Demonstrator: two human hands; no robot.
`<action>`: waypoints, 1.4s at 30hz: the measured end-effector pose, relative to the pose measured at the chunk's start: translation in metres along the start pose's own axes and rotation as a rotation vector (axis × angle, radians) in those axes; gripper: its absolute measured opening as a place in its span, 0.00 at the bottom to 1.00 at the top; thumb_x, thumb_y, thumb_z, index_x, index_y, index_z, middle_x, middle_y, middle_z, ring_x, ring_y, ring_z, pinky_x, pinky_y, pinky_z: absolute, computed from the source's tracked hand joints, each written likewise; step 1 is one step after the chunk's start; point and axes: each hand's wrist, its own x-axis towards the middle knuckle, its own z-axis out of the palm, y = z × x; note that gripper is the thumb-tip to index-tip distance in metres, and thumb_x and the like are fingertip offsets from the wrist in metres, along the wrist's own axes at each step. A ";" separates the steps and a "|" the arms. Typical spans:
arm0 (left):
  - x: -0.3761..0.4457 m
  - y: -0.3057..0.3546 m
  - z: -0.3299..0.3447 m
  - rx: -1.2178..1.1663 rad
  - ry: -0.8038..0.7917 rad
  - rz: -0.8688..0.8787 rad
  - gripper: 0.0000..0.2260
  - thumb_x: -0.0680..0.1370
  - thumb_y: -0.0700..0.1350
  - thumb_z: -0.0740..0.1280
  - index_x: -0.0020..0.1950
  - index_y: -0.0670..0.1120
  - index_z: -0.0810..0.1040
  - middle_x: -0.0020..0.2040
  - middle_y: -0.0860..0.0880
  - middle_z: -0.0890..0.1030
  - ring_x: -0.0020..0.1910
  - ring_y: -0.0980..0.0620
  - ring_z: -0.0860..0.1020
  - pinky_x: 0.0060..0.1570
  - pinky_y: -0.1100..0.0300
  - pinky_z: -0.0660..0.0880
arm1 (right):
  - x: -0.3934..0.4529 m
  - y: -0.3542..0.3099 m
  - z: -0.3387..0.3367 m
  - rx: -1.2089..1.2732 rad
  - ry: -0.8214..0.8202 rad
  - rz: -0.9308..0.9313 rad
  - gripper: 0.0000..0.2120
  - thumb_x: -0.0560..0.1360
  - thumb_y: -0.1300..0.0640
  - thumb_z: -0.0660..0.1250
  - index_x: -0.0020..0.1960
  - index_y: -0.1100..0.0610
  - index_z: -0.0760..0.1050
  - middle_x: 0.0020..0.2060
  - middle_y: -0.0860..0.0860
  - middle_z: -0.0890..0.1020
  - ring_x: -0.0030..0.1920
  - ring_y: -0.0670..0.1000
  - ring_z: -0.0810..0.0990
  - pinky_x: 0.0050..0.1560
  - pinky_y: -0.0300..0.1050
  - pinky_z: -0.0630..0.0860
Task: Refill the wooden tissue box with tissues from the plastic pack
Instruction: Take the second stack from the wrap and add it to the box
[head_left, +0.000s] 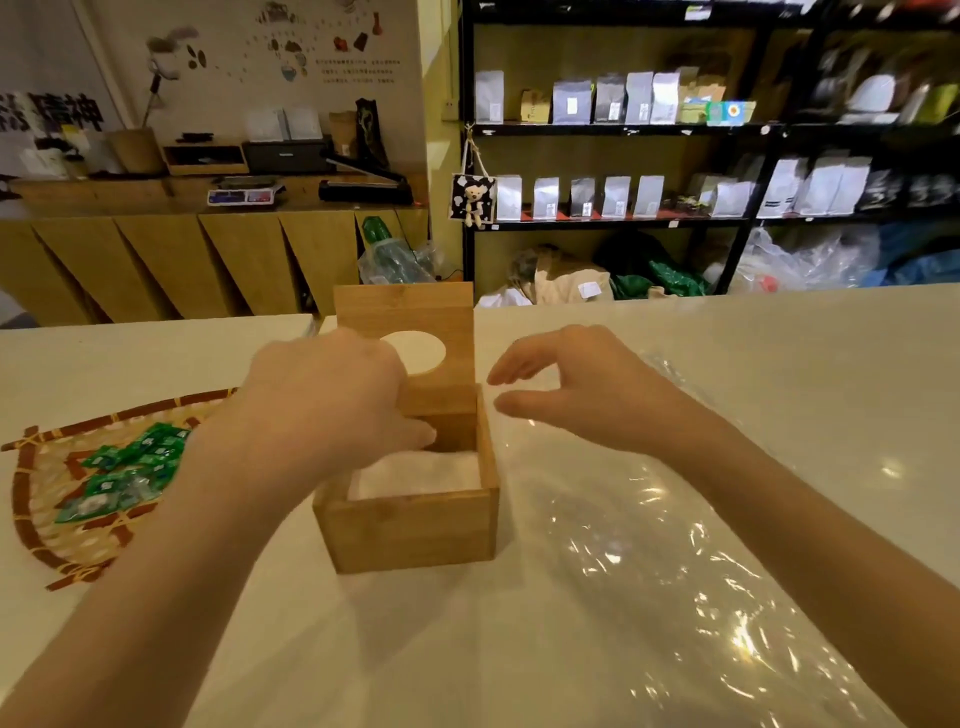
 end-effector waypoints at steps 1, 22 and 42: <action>-0.011 0.015 -0.007 -0.044 0.089 0.082 0.18 0.71 0.64 0.60 0.46 0.51 0.76 0.39 0.53 0.78 0.39 0.55 0.75 0.38 0.61 0.74 | -0.009 0.009 -0.009 0.031 0.049 0.049 0.09 0.73 0.52 0.68 0.52 0.51 0.79 0.46 0.45 0.81 0.48 0.43 0.77 0.42 0.30 0.69; 0.034 0.235 0.124 -0.270 0.154 1.070 0.43 0.66 0.72 0.39 0.75 0.48 0.48 0.78 0.51 0.48 0.76 0.55 0.43 0.70 0.60 0.32 | -0.245 0.124 0.008 -0.146 0.228 0.552 0.15 0.74 0.54 0.64 0.60 0.53 0.74 0.56 0.48 0.77 0.56 0.47 0.74 0.56 0.40 0.71; 0.025 0.232 0.102 -0.727 0.320 0.970 0.31 0.72 0.57 0.42 0.66 0.49 0.72 0.72 0.55 0.66 0.72 0.62 0.58 0.70 0.64 0.40 | -0.181 0.137 0.038 -0.291 -0.009 0.283 0.24 0.77 0.49 0.50 0.70 0.57 0.64 0.70 0.56 0.68 0.72 0.55 0.62 0.74 0.48 0.56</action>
